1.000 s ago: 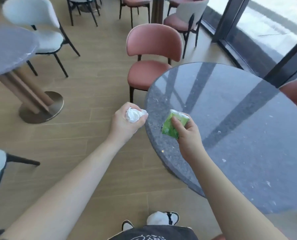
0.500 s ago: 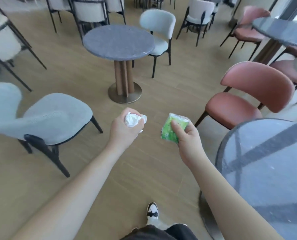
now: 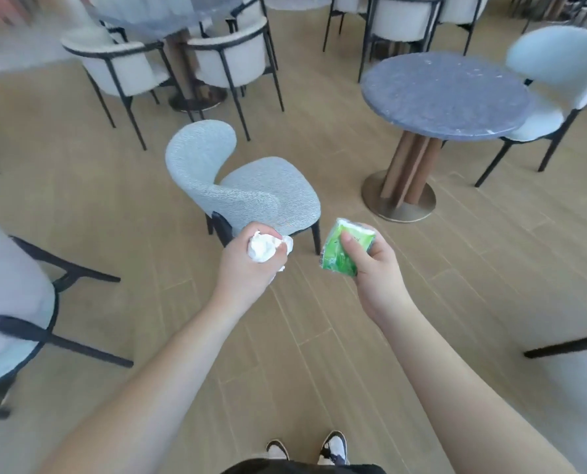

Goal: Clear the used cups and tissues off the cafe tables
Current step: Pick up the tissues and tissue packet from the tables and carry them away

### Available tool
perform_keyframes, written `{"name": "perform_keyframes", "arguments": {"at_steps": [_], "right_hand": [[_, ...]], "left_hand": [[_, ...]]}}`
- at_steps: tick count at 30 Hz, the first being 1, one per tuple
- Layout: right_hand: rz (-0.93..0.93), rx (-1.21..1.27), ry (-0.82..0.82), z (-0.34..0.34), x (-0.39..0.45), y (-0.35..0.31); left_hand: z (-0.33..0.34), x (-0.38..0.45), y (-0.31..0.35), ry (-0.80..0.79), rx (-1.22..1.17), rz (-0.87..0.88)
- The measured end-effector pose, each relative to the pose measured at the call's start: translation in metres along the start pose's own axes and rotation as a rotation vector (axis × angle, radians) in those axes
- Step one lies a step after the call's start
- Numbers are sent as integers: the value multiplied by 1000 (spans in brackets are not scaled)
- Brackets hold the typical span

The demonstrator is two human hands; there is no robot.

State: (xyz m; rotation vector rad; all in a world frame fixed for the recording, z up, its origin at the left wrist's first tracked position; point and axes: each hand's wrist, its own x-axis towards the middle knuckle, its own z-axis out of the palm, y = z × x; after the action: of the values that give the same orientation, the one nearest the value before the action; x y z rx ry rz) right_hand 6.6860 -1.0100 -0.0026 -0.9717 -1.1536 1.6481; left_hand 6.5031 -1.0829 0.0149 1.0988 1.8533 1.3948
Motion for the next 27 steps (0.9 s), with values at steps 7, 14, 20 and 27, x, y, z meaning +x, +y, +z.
{"name": "perform_keyframes", "arguments": {"at_steps": [7, 14, 20, 27], "right_hand": [[145, -27, -321, 117, 40, 38], [214, -69, -481, 252, 78, 65], [243, -99, -554, 358, 101, 85], [271, -103, -566, 428, 141, 100]], "left_hand": [[-104, 9, -33, 282, 4, -112], [-217, 27, -78, 527, -36, -163], [-307, 59, -102, 635, -77, -205], [-373, 104, -116, 682, -84, -219]]}}
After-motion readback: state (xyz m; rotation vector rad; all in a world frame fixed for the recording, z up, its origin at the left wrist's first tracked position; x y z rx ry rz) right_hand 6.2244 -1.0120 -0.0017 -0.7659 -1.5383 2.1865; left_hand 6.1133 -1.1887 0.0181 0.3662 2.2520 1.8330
